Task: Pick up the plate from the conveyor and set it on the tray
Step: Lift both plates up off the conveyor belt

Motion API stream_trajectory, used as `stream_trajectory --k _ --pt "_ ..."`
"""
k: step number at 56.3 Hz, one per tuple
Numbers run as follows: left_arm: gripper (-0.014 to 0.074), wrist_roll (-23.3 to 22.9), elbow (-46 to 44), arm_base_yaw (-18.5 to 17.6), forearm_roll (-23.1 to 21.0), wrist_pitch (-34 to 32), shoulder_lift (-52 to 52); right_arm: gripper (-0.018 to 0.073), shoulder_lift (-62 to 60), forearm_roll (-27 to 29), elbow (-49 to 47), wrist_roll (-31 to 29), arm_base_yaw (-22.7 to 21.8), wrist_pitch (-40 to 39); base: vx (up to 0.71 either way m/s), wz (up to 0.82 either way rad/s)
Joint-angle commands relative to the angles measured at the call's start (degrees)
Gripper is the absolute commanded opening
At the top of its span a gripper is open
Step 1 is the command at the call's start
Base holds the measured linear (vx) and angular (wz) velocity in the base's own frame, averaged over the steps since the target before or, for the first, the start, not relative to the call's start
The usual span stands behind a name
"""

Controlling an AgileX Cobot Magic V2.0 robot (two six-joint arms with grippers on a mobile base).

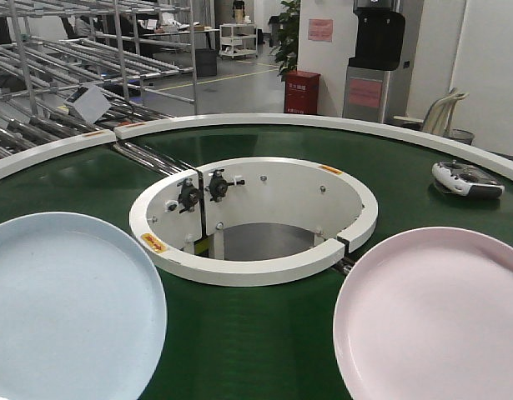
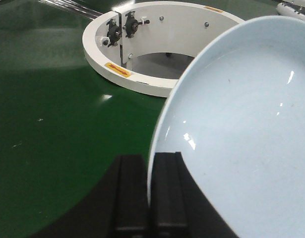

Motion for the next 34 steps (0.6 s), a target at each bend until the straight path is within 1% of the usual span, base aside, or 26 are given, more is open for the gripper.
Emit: stream_trajectory --k 1,34 --pt "-0.0003 -0.37 -1.60 -0.26 -0.39 -5.65 -0.23 -0.0012 -0.27 -0.62 -1.64 0.27 -0.08 -4.63 0.00 0.00" --pt "-0.0003 -0.42 -1.60 -0.26 -0.45 -5.81 -0.23 -0.0012 -0.27 -0.62 -1.64 0.22 -0.08 -4.58 0.00 0.00"
